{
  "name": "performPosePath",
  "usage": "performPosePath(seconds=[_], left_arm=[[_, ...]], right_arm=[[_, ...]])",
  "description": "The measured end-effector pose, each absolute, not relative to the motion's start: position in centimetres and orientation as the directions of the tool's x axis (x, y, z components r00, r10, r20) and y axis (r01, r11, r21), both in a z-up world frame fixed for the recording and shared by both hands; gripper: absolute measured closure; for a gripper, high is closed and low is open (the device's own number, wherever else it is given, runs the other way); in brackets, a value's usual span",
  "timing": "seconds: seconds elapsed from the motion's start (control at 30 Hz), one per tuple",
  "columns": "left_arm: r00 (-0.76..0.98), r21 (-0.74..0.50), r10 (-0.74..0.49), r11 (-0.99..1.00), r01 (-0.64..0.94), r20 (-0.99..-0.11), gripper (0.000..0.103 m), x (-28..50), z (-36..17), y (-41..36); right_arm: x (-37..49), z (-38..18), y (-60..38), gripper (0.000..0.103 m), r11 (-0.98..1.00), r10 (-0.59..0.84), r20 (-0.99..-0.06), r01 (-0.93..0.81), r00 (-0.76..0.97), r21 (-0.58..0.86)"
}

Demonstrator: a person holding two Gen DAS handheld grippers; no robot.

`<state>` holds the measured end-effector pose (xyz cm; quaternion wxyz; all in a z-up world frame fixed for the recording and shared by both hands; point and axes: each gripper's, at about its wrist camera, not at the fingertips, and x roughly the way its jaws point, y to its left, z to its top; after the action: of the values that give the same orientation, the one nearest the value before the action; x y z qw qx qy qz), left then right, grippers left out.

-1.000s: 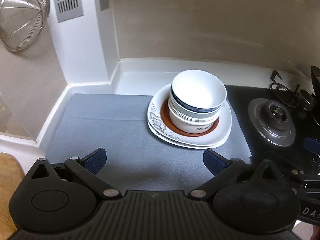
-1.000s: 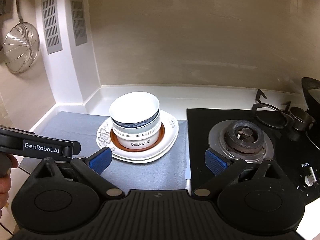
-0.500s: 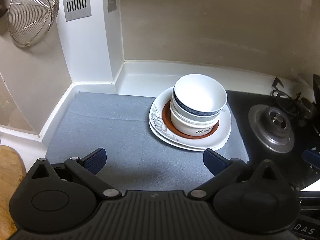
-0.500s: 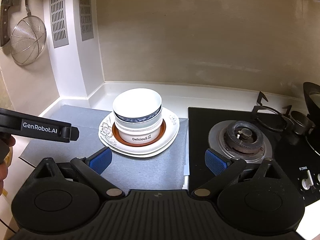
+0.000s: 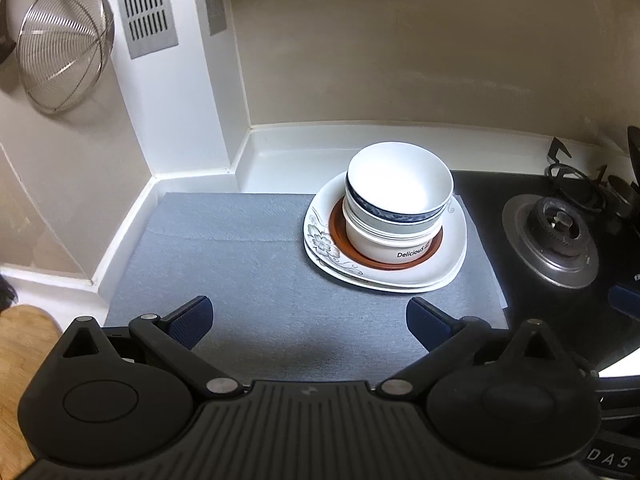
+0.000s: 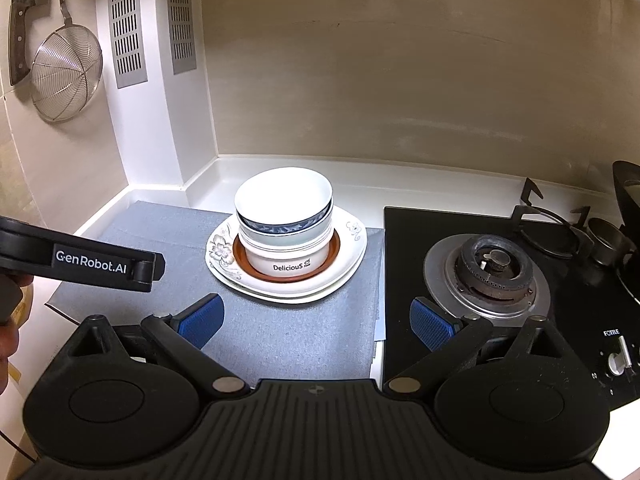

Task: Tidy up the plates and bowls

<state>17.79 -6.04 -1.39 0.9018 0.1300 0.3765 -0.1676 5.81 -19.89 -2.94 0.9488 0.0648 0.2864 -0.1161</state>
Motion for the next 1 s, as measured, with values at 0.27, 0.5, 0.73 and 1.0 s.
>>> performPosePath(seconds=[0.27, 0.5, 0.73, 1.0], left_arm=[[0.663, 0.152, -0.202, 0.887, 0.436, -0.721, 0.000, 17.10, -1.40, -6.80], [0.654, 0.165, -0.195, 0.880, 0.446, -0.731, 0.000, 16.98, -1.72, -7.00], [0.656, 0.178, -0.185, 0.877, 0.446, -0.732, 0.000, 16.96, -1.80, -6.95], [0.655, 0.174, -0.185, 0.880, 0.442, -0.733, 0.000, 17.14, -1.72, -6.76]], right_arm=[[5.60, -2.94, -19.93, 0.003, 0.964, -0.184, -0.557, 0.259, 0.810, 0.058], [5.44, -2.96, -19.97, 0.003, 0.963, -0.188, -0.554, 0.263, 0.811, 0.058], [5.44, -2.95, -19.87, 0.003, 0.964, -0.186, -0.553, 0.260, 0.812, 0.057], [5.60, -2.82, -19.64, 0.003, 0.965, -0.186, -0.552, 0.257, 0.813, 0.054]])
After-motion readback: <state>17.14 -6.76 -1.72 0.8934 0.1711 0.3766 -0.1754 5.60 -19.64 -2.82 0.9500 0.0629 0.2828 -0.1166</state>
